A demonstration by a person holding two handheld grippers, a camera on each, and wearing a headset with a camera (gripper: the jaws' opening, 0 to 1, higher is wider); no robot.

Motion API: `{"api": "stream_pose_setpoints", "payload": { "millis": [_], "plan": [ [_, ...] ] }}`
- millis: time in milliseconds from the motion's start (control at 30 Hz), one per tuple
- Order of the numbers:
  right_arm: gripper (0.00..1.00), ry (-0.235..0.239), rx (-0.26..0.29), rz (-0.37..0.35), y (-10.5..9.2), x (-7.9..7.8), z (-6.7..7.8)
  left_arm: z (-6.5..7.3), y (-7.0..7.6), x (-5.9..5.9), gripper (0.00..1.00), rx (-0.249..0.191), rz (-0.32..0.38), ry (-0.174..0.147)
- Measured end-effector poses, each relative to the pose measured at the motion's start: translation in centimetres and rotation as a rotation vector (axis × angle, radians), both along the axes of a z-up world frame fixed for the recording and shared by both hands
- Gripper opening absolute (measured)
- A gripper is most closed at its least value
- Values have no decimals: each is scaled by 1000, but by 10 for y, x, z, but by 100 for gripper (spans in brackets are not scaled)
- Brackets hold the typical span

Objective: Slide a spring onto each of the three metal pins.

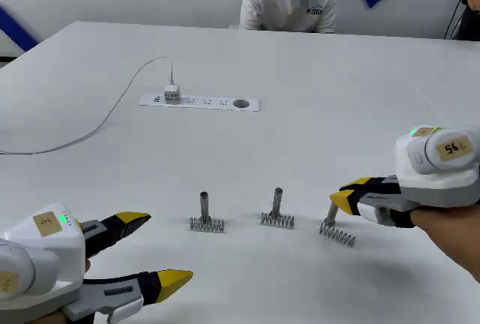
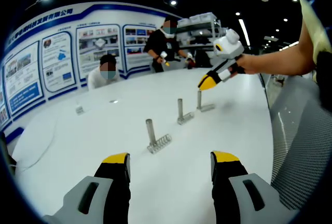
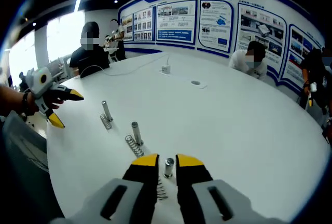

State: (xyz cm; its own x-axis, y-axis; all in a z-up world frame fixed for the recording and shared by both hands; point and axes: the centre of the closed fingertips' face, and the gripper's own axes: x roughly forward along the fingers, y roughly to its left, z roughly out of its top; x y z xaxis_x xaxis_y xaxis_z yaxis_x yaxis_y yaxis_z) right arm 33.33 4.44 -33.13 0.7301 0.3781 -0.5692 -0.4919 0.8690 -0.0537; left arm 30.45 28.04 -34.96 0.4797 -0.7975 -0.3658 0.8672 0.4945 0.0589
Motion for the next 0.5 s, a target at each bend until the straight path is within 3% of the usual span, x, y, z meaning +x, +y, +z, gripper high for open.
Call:
{"api": "stream_pose_setpoints", "payload": {
  "millis": [233,500],
  "plan": [
    [15,13,-37,7,-17,-17,-5,1,1,0,64,1,1,0],
    [15,94,-48,75,-23,-34,-35,1,-2,-2,63,1,-5,3]
  ]
}}
